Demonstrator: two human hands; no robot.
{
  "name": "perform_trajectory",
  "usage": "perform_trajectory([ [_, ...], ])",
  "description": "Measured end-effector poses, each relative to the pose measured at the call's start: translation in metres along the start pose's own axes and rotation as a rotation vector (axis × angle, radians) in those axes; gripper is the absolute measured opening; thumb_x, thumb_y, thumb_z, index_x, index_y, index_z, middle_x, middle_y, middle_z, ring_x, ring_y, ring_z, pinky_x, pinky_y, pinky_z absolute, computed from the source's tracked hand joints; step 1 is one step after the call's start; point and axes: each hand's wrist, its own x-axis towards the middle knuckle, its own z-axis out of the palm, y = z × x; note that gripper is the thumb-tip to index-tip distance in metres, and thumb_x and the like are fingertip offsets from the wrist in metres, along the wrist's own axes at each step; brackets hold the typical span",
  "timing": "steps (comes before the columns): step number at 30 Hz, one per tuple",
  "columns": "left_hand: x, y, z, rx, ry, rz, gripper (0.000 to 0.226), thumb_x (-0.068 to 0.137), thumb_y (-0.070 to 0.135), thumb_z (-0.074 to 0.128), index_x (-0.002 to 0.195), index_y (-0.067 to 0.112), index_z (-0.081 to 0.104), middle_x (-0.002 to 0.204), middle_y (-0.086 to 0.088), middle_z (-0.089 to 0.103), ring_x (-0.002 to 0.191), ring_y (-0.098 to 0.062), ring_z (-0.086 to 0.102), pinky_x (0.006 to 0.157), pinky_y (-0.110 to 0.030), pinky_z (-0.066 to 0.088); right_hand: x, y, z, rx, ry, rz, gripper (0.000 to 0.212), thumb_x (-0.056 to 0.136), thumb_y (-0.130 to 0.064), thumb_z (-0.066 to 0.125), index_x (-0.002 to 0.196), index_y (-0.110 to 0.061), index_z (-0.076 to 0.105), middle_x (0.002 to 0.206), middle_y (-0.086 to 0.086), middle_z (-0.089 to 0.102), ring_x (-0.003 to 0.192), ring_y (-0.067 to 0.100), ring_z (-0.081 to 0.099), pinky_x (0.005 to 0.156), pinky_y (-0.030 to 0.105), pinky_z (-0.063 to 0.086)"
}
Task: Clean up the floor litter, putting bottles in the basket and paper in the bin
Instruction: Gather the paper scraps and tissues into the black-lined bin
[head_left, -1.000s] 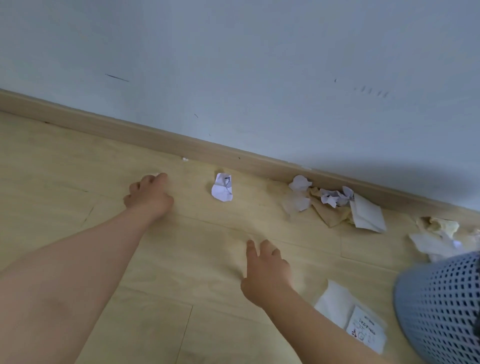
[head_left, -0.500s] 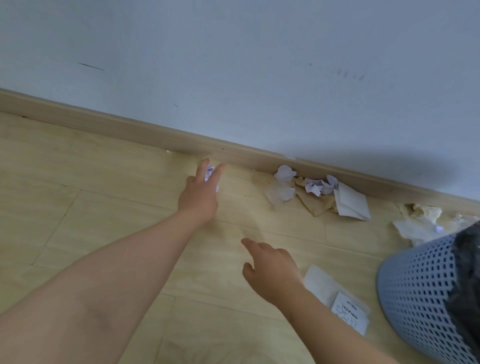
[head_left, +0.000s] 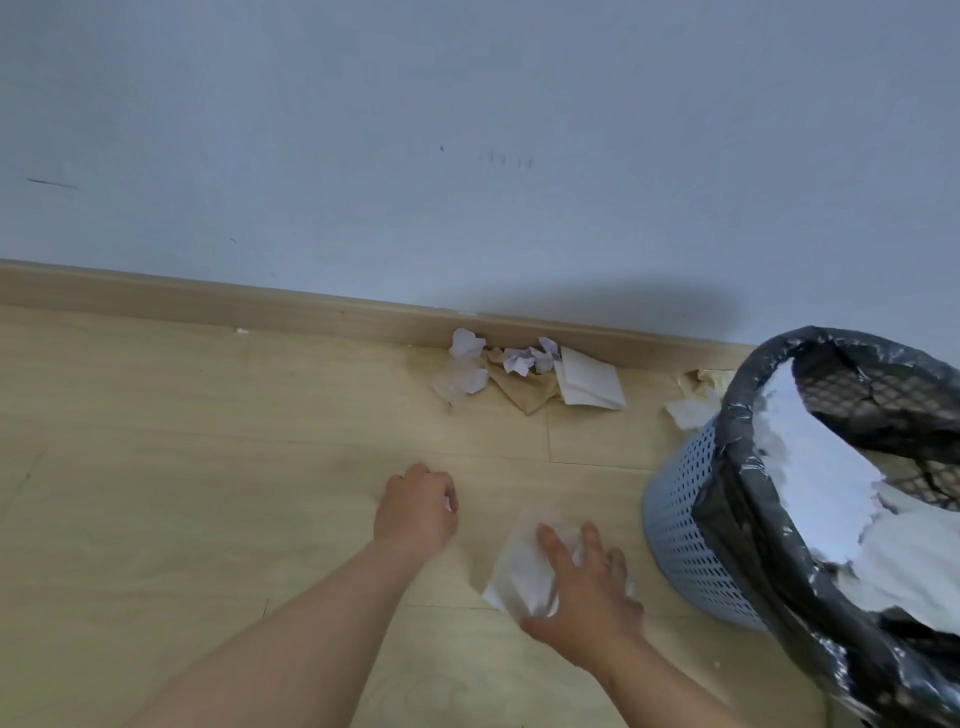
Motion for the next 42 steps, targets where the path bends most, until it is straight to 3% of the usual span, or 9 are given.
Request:
perform_trajectory([
  [3, -0.019, 0.008, 0.014, 0.021, -0.095, 0.069, 0.022, 0.083, 0.013, 0.052, 0.095, 0.021, 0.069, 0.108, -0.008, 0.056, 0.104, -0.029, 0.057, 0.084, -0.029, 0.046, 0.000, 0.005, 0.007, -0.043, 0.094, -0.083, 0.072, 0.086, -0.048, 0.055, 0.144, -0.046, 0.012, 0.158, -0.004, -0.004, 0.142, 0.033, 0.006, 0.101, 0.045, 0.037],
  [8, -0.024, 0.006, 0.016, 0.030, -0.152, 0.100, 0.023, 0.085, 0.013, 0.049, 0.096, 0.020, 0.068, 0.108, -0.009, 0.055, 0.102, -0.029, 0.058, 0.088, -0.029, 0.046, -0.004, 0.005, 0.008, -0.122, 0.171, -0.156, 0.051, 0.089, 0.001, 0.040, 0.131, -0.027, 0.036, 0.143, 0.001, 0.026, 0.128, 0.027, 0.028, 0.078, 0.031, 0.037],
  [14, -0.023, 0.020, 0.005, -0.015, -0.193, 0.080, 0.024, 0.082, 0.007, 0.048, 0.091, 0.015, 0.069, 0.095, -0.004, 0.058, 0.101, -0.024, 0.060, 0.075, -0.024, 0.043, -0.010, 0.022, -0.006, 0.198, 0.131, -0.144, 0.020, 0.083, -0.006, 0.042, 0.089, -0.025, 0.039, 0.109, 0.002, 0.049, 0.103, 0.023, 0.050, 0.069, 0.029, 0.034],
  [18, -0.026, 0.060, -0.016, -0.350, -0.047, -0.047, 0.026, 0.080, 0.003, 0.049, 0.066, 0.024, 0.057, 0.073, 0.005, 0.058, 0.071, -0.020, 0.055, 0.055, -0.020, 0.039, -0.014, 0.019, -0.022, 0.335, 0.279, -0.177, 0.024, 0.084, -0.005, 0.035, 0.092, -0.021, 0.050, 0.099, 0.002, 0.058, 0.088, 0.024, 0.051, 0.068, 0.030, 0.040],
  [25, -0.041, 0.115, -0.093, -1.023, 0.287, -0.240, 0.025, 0.081, 0.001, 0.048, 0.079, 0.021, 0.063, 0.062, -0.002, 0.055, 0.054, -0.021, 0.047, 0.061, -0.029, 0.042, -0.041, -0.018, -0.099, 0.706, 0.518, -0.362, 0.007, 0.092, -0.017, 0.046, 0.088, -0.017, 0.052, 0.071, -0.005, 0.052, 0.073, 0.021, 0.050, 0.056, 0.029, 0.037],
  [30, -0.065, 0.163, -0.151, -1.177, 0.271, -0.065, 0.029, 0.085, -0.004, 0.041, 0.077, 0.020, 0.057, 0.073, -0.002, 0.055, 0.051, -0.016, 0.046, 0.045, -0.020, 0.038, -0.071, -0.019, -0.154, 0.849, 0.687, -0.445, 0.009, 0.090, -0.021, 0.053, 0.086, -0.013, 0.056, 0.069, -0.006, 0.051, 0.071, 0.017, 0.046, 0.056, 0.025, 0.033],
  [37, -0.115, 0.243, -0.159, -1.257, 0.037, 0.272, 0.027, 0.092, 0.024, 0.048, 0.068, 0.017, 0.057, 0.071, -0.005, 0.056, 0.066, -0.018, 0.044, 0.057, -0.027, 0.035, -0.110, 0.031, -0.199, 0.743, 0.978, -0.472, 0.010, 0.087, -0.014, 0.054, 0.080, -0.019, 0.050, 0.083, -0.012, 0.047, 0.075, 0.008, 0.046, 0.062, 0.018, 0.037],
  [40, -0.120, 0.259, -0.140, -1.259, 0.040, 0.284, 0.009, 0.089, 0.027, 0.061, 0.091, 0.019, 0.057, 0.084, -0.002, 0.059, 0.064, -0.013, 0.051, 0.050, -0.018, 0.039, -0.116, 0.056, -0.201, 0.633, 1.032, -0.470, 0.015, 0.086, -0.013, 0.057, 0.077, -0.023, 0.050, 0.096, -0.009, 0.050, 0.083, 0.010, 0.050, 0.069, 0.028, 0.045],
  [42, -0.117, 0.263, -0.125, -1.302, 0.034, 0.221, 0.010, 0.087, 0.014, 0.061, 0.095, 0.018, 0.058, 0.094, -0.007, 0.063, 0.072, -0.015, 0.057, 0.055, -0.021, 0.044, -0.118, 0.072, -0.201, 0.639, 0.994, -0.479, 0.012, 0.085, -0.012, 0.058, 0.088, -0.023, 0.061, 0.101, -0.010, 0.053, 0.087, 0.006, 0.050, 0.070, 0.016, 0.043],
])
